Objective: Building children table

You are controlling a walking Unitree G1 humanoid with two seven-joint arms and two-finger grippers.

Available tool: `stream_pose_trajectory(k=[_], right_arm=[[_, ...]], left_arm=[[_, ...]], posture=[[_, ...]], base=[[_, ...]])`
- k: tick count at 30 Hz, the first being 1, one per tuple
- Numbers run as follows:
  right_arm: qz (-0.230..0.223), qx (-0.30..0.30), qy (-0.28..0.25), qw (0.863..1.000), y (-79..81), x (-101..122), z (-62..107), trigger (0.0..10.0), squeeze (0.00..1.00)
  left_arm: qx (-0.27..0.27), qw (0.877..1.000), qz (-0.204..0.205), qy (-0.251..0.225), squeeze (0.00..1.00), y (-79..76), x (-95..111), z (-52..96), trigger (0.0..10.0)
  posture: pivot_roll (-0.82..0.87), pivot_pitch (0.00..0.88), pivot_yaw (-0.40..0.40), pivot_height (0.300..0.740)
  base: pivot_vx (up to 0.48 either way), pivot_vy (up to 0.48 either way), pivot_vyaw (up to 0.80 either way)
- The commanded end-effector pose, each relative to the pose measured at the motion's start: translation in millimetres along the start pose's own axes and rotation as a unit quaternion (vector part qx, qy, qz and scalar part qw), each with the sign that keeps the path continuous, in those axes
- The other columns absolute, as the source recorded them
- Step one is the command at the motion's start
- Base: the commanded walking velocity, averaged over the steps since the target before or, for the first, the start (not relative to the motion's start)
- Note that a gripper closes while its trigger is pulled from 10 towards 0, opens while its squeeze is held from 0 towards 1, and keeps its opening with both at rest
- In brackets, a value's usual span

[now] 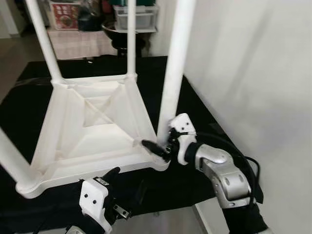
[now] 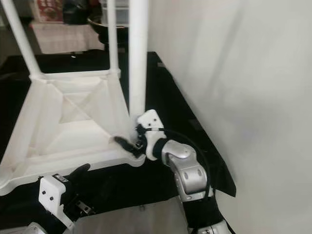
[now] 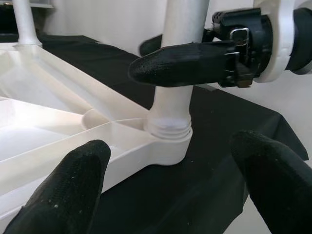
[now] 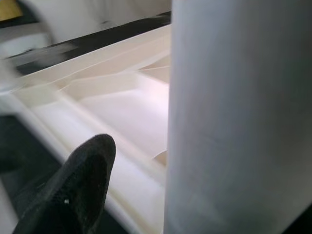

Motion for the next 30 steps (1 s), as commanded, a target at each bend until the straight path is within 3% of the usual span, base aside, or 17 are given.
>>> stream_pose_trajectory(k=[1,4,13,14,15,16,23,27,29,30], right_arm=[[0.025,0.096,0.030,0.995,3.6,-3,-9.7,10.0,0.00],[0.020,0.118,0.056,0.991,-13.5,-10,-16.0,10.0,0.00],[-0.001,0.176,0.053,0.983,-23.8,-4,-21.6,10.0,0.00],[-0.003,0.187,0.052,0.981,-23.9,-3,-21.8,8.2,0.00],[-0.004,0.196,0.052,0.979,-24.6,-2,-22.1,8.2,0.00],[-0.007,0.204,0.048,0.978,-25.2,-1,-21.7,0.0,0.00],[-0.014,0.221,0.040,0.974,-29.4,0,-15.6,0.0,0.00],[-0.016,0.201,0.035,0.979,-36.9,-5,-6.0,0.0,0.00],[-0.018,0.164,0.026,0.986,-43.8,-6,0.4,0.0,0.00],[-0.018,0.108,0.015,0.994,-48.3,-8,5.7,0.0,0.00]], left_arm=[[0.000,1.000,0.003,0.007,0.00,-3.3,-1,2.7,10.0],[0.001,1.000,0.003,0.007,0.00,-4.7,0,4.5,10.0],[-0.001,1.000,0.005,0.012,0.00,-9.9,4,9.8,10.0],[-0.002,1.000,0.005,0.013,0.00,-11.0,5,10.8,10.0],[-0.002,1.000,0.006,0.014,0.00,-11.7,5,11.6,10.0],[-0.002,1.000,0.006,0.014,0.00,-12.4,5,12.2,10.0],[-0.004,1.000,0.008,0.016,0.00,-13.8,6,12.8,10.0],[-0.004,1.000,0.009,0.017,0.00,-14.0,5,12.2,10.0],[-0.004,1.000,0.009,0.018,0.00,-13.5,4,11.7,10.0],[-0.004,1.000,0.009,0.018,0.00,-13.1,4,11.5,10.0]], posture=[[0.05,0.147,-0.103,0.740],[0.06,0.158,-0.104,0.740],[0.09,0.197,-0.108,0.740],[0.09,0.202,-0.108,0.740],[0.09,0.203,-0.108,0.740],[0.09,0.205,-0.107,0.740],[0.09,0.203,-0.104,0.740],[0.08,0.191,-0.101,0.740],[0.07,0.180,-0.106,0.740],[0.07,0.178,-0.109,0.740]], base=[[0.000,0.000,0.00],[0.000,0.000,0.00],[0.000,0.000,0.00],[0.000,0.000,0.00],[0.000,0.000,0.00],[0.000,0.000,0.00],[0.000,0.000,0.00],[0.000,0.000,0.00],[0.000,0.000,0.00],[0.000,0.000,0.00]])
Point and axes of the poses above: a point about 5 cm out from each wrist's last joint towards the gripper, its own z axis pointing back from the gripper into the wrist, its own x axis along the axis of the wrist's last joint, y = z × x, the point moved 1 cm from there along -z, pointing out of the wrist towards the gripper, and after that the axes turned 7 degrees about -z, right-handed, at the moved point
